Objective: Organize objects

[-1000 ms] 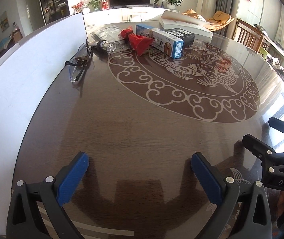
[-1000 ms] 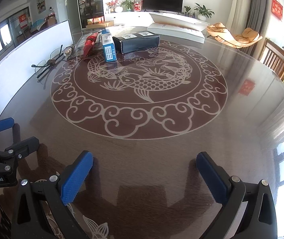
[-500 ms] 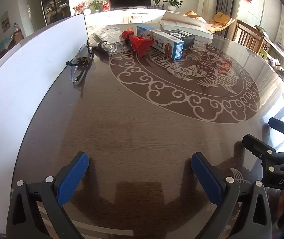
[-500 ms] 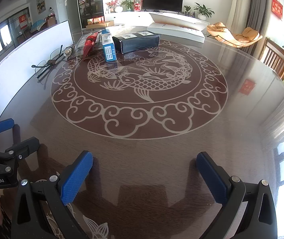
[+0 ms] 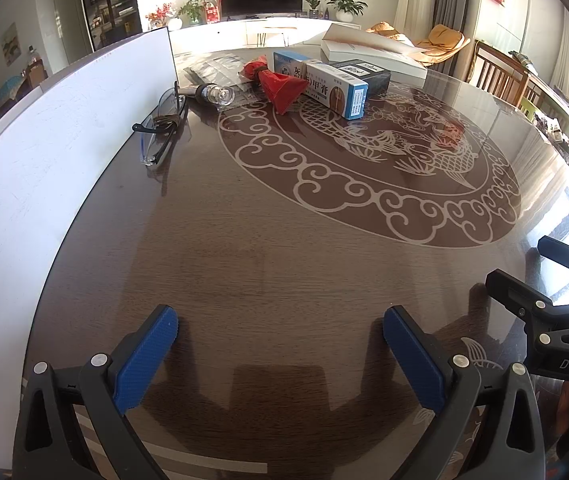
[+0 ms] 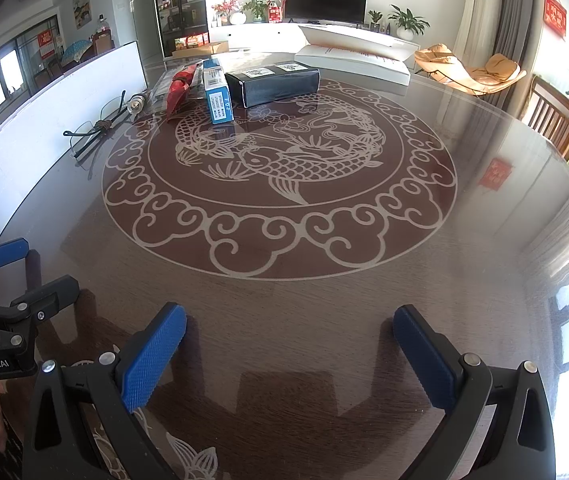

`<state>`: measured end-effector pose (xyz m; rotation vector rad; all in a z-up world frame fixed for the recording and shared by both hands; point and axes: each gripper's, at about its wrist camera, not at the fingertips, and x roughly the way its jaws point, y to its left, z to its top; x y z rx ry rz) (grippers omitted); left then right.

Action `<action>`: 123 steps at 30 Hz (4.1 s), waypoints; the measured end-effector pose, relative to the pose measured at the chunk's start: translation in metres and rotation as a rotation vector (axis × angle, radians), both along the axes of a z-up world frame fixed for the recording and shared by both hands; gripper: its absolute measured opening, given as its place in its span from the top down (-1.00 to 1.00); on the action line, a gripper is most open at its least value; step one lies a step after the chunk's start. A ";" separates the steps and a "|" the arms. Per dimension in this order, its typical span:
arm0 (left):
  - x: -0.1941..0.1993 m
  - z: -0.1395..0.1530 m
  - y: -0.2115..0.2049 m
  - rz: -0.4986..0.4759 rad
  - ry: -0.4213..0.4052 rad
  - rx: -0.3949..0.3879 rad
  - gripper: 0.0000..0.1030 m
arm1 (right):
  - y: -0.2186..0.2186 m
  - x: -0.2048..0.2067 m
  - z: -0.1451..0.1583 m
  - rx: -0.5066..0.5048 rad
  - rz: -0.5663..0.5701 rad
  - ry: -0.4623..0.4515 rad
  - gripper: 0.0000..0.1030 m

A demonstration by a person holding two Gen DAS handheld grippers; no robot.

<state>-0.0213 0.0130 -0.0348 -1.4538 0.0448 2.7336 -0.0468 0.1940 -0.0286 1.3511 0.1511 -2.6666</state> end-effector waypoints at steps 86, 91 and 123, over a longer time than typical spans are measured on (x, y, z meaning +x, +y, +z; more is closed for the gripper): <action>0.000 -0.001 -0.033 0.172 0.008 0.000 -1.00 | -0.066 -0.099 0.029 -0.100 0.209 -0.074 0.56; 0.001 -0.001 -0.033 0.172 0.008 0.000 -1.00 | -0.010 -0.050 0.028 -0.344 0.114 -0.099 0.56; 0.001 -0.001 -0.033 0.175 0.010 -0.001 -1.00 | 0.006 -0.052 0.031 -0.040 0.100 -0.045 -0.73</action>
